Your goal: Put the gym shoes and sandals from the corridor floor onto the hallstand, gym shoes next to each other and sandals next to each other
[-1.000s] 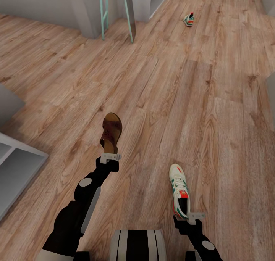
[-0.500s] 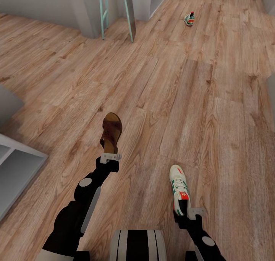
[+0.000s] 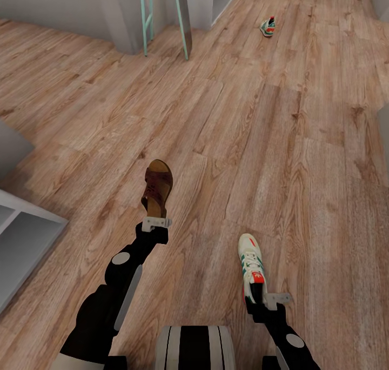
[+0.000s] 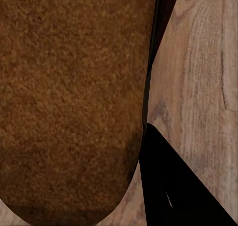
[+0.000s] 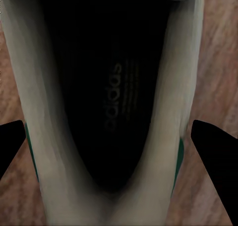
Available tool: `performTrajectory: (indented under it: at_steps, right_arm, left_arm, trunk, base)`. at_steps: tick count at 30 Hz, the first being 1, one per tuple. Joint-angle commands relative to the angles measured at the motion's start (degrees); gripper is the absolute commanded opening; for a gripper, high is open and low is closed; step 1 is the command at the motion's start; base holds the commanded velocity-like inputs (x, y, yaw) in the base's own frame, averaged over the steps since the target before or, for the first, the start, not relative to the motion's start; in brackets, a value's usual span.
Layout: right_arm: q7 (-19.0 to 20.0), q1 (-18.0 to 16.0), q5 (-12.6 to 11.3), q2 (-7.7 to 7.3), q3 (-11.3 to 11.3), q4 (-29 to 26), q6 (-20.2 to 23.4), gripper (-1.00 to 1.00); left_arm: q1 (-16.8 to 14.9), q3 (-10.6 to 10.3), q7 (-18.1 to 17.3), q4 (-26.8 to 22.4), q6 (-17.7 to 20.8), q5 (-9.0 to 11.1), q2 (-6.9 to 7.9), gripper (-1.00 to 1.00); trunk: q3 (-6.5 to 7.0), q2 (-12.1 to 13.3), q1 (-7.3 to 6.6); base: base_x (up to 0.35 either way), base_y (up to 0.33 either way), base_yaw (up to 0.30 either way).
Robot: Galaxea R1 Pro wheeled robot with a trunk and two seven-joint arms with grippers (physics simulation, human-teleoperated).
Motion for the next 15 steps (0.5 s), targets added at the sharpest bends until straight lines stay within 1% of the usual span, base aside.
performTrajectory:
  at_steps: [1, 13, 15]
  right_arm:
    - [-0.01, 0.00, -0.07, 0.00, -0.01, -0.09, 0.25, -1.00]
    - [0.02, 0.00, -0.07, 0.00, -0.01, -0.11, 0.25, -1.00]
    - [0.03, 0.00, -0.07, 0.00, -0.01, -0.11, 0.25, -1.00]
  left_arm:
    - [-0.02, 0.04, -0.29, -0.08, 0.35, -0.24, -0.02, -1.00]
    - [-0.02, -0.02, -0.29, -0.08, 0.35, -0.24, -0.02, -1.00]
    - [-0.02, -0.02, -0.29, -0.08, 0.35, -0.24, -0.02, -1.00]
  trunk:
    - [-0.03, -0.01, -0.01]
    - [-0.03, -0.01, -0.01]
    - [0.41, 0.01, -0.06]
  base:
    - [0.000, 0.000, 0.000]
    - [0.000, 0.000, 0.000]
    - [0.000, 0.000, 0.000]
